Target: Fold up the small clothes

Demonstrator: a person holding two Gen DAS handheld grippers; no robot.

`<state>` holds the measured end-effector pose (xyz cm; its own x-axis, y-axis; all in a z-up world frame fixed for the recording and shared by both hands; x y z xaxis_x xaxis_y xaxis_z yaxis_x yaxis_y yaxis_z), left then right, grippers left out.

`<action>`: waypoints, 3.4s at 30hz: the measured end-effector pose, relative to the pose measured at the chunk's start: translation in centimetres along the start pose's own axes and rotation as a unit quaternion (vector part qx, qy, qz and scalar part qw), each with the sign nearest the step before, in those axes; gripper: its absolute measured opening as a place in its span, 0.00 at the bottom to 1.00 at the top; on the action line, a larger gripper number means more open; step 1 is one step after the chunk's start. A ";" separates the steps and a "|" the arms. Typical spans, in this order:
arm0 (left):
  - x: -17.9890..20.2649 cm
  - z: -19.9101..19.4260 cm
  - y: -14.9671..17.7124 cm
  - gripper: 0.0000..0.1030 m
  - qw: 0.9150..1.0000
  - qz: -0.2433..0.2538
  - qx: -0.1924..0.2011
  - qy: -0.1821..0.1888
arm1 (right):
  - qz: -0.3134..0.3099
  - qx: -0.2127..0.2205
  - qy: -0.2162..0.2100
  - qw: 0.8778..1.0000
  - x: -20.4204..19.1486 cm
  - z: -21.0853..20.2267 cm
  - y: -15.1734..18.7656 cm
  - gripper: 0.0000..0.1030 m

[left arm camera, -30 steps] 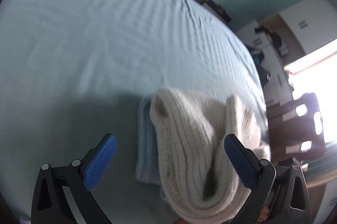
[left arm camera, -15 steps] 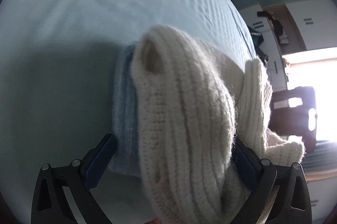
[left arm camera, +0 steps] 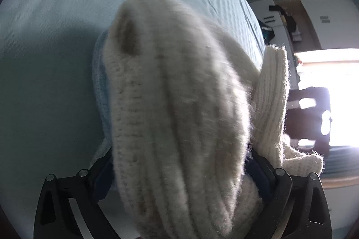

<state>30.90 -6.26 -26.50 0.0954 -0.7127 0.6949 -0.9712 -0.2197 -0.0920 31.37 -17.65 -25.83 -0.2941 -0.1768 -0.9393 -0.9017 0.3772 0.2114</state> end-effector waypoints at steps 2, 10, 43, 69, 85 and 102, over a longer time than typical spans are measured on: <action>0.9 -0.1 0.3 0.97 1.000 0.019 0.003 -0.021 | -0.002 0.002 0.002 1.000 0.0 -0.1 0.1 1.00; 2.7 -0.7 1.0 0.96 0.996 0.046 0.038 -0.070 | -0.013 0.001 -0.001 1.000 -0.6 0.3 -0.4 1.00; 2.1 -4.3 0.5 0.67 0.989 0.113 0.084 -0.043 | -0.162 0.000 0.030 0.986 -4.7 1.0 1.5 0.99; 11.7 0.7 -14.3 0.58 0.971 0.144 0.175 -0.071 | -0.277 0.091 0.064 0.954 -14.6 -0.2 -9.6 0.99; 9.5 3.1 -16.7 0.66 0.980 0.102 0.141 -0.101 | -0.152 0.075 0.121 0.978 -9.4 -0.4 -9.4 1.00; 13.7 -17.2 -0.2 1.00 0.871 0.228 0.311 -0.305 | -0.339 0.122 0.242 0.901 -23.4 -11.9 12.6 1.00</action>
<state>28.63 -4.55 -4.66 0.0134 -0.9999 -0.0046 -0.6512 -0.0052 -0.7589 23.14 -19.57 1.99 0.1414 -0.7954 -0.5894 -0.8473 0.2107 -0.4876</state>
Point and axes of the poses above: each gripper's, at about its wrist camera, not at the fingertips, and z roughly the way its jaws point, x to its right, y to its underside, the point moved 7 cm from there along z, roughly the way its jaws point, and after that the axes turned 4 degrees about x, right-handed, at the moved point
